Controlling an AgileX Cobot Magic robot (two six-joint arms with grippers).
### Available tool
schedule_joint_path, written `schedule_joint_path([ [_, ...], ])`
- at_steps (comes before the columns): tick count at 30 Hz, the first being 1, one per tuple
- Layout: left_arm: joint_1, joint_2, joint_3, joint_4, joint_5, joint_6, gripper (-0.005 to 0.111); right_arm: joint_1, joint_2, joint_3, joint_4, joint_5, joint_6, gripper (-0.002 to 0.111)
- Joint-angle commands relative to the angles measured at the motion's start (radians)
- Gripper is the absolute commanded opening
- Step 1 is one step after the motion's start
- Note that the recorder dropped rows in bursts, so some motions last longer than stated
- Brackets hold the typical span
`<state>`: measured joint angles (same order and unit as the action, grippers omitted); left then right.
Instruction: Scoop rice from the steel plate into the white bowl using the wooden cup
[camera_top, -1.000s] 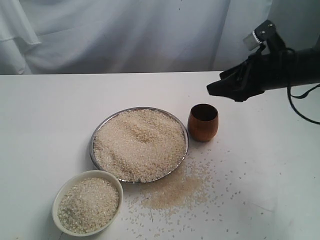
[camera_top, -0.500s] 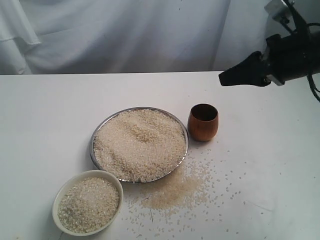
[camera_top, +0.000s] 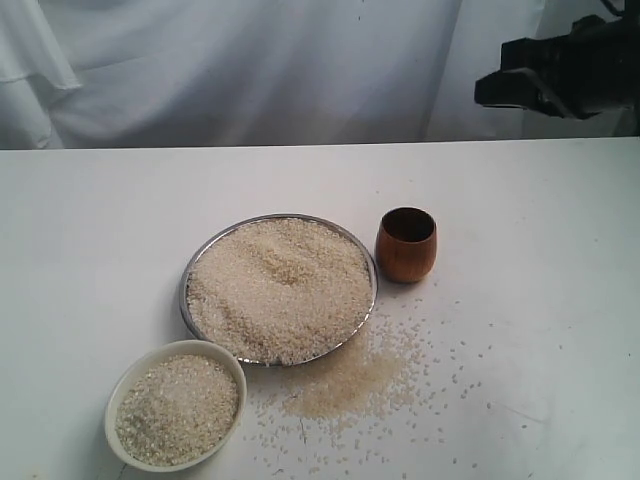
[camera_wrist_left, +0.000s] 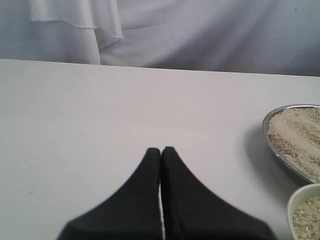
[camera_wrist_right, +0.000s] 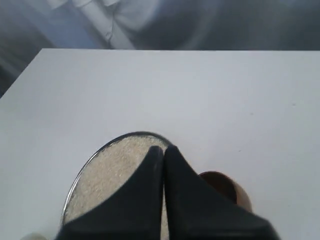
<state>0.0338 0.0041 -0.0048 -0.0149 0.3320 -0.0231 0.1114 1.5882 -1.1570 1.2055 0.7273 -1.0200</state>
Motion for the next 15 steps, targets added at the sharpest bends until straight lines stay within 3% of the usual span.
schedule_joint_path([
  [1,0.002,-0.004,0.005,-0.002,-0.013,0.0,0.0,0.003,-0.087,0.015,-0.059,-0.195,0.002,0.0],
  [8,0.002,-0.004,0.005,-0.002,-0.013,0.0,0.0,0.01,-0.42,0.151,-0.15,-0.451,0.004,0.0],
  [15,0.002,-0.004,0.005,-0.002,-0.013,0.0,0.0,0.008,-0.836,0.434,-0.177,-0.565,0.004,0.0],
])
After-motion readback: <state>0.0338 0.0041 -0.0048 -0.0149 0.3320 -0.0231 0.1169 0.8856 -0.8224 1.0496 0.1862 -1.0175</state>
